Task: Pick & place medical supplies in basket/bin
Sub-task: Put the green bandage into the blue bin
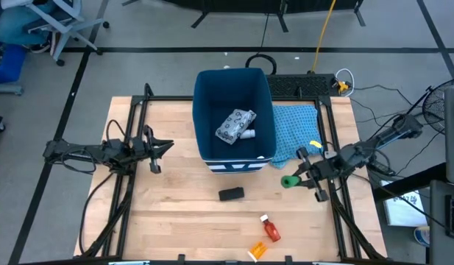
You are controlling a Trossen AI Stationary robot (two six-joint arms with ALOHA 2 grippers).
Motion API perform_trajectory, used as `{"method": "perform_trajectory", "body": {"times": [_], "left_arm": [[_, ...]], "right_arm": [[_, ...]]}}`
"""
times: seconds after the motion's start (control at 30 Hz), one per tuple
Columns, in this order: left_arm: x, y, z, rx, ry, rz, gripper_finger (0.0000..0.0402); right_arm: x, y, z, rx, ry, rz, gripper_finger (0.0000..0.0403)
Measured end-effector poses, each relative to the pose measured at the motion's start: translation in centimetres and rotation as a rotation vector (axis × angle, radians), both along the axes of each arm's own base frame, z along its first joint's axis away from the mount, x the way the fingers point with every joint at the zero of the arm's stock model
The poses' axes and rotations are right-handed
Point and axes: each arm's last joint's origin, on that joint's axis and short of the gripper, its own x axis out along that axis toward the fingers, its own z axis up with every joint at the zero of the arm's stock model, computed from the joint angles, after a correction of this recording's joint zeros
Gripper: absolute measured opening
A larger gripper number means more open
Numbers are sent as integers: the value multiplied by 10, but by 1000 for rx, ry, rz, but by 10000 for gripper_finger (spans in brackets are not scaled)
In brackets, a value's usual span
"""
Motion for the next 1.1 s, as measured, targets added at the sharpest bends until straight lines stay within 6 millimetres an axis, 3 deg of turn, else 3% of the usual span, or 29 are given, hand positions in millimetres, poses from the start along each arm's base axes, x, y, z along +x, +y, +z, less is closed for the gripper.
{"method": "perform_trajectory", "body": {"times": [0.2,0.37,0.5,0.63,0.73,0.9,1.1], "left_arm": [[0,0,0,42,11,8,47],[0,0,0,53,14,11,47],[0,0,-1,47,26,9,47],[1,0,-3,46,43,8,47],[0,0,-3,28,35,5,47],[0,0,-2,-8,20,0,47],[0,0,-2,-25,18,-4,47]], "right_arm": [[-9,-4,-40,52,-67,2,62],[-9,-5,-36,53,-135,-1,63],[-8,-5,-1,58,-220,-39,62],[7,-9,45,2,-150,-229,58],[26,-14,81,-51,-68,-324,57],[65,-25,140,-80,-15,-297,56],[117,-63,175,-158,135,-436,55]]}}
